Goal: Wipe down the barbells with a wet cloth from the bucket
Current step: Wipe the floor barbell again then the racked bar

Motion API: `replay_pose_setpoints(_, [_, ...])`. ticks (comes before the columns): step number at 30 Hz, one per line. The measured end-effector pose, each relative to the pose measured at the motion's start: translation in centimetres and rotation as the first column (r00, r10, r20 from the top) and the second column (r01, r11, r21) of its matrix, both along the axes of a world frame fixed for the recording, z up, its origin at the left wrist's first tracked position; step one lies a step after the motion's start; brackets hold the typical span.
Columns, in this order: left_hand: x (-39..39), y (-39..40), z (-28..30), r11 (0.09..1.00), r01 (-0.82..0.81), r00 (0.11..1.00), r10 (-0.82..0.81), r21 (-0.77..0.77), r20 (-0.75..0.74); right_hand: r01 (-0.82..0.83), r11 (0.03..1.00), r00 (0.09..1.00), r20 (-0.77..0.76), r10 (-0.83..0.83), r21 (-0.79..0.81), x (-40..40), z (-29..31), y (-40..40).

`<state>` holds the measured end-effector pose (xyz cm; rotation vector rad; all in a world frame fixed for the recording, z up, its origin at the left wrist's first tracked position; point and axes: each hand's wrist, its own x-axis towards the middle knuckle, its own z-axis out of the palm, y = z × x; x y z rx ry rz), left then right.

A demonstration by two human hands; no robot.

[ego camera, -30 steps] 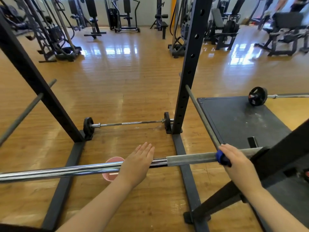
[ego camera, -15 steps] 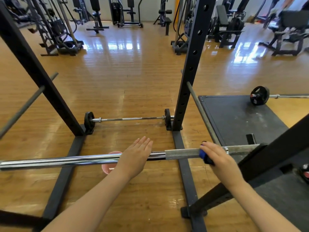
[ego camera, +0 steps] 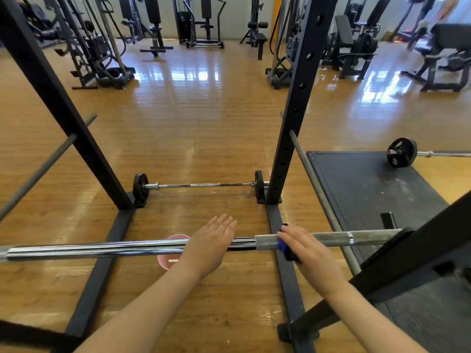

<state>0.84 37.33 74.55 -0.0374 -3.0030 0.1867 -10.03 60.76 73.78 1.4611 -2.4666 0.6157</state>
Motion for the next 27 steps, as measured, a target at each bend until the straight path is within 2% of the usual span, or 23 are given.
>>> replay_pose_setpoints(5, [0.3,0.1,0.1,0.999,-0.046,0.999,0.046,0.002,0.029,0.213,0.977,0.976,0.053,-0.212,-0.019,-2.8,0.1,5.7])
replay_pose_setpoints(9, [0.2,0.2,0.1,1.0,-0.022,0.997,0.022,0.008,0.075,0.355,0.935,0.921,0.181,-0.344,-0.029,-2.2,0.8,5.3])
replay_pose_setpoints(12, [0.2,0.6,0.6,0.999,-0.02,0.999,0.019,0.032,0.032,0.27,0.963,0.955,0.135,-0.265,-0.017,0.4,0.8,0.9])
replay_pose_setpoints(15, [0.2,0.6,0.5,0.998,-0.039,0.998,0.037,0.044,0.06,0.135,0.991,0.99,0.048,-0.135,-0.003,2.2,0.5,-2.6])
replay_pose_setpoints(18, [0.3,0.2,0.0,0.999,-0.016,0.999,0.014,0.04,0.045,0.075,0.997,0.996,0.04,-0.075,-0.005,0.4,0.3,-0.1])
replay_pose_setpoints(23, [0.2,0.4,0.2,0.999,-0.019,0.998,0.017,0.034,0.059,0.342,0.94,0.936,0.092,-0.339,-0.016,-3.5,0.7,7.9])
replay_pose_setpoints(25, [0.0,0.2,-0.2,0.999,-0.034,0.999,0.032,0.041,0.042,0.424,0.905,0.898,0.145,-0.415,-0.032,-3.5,1.0,8.0])
replay_pose_setpoints(27, [0.0,0.2,-0.4,0.999,-0.036,0.999,0.035,0.009,0.034,0.413,0.91,0.906,0.123,-0.406,-0.038,-2.4,1.1,6.0])
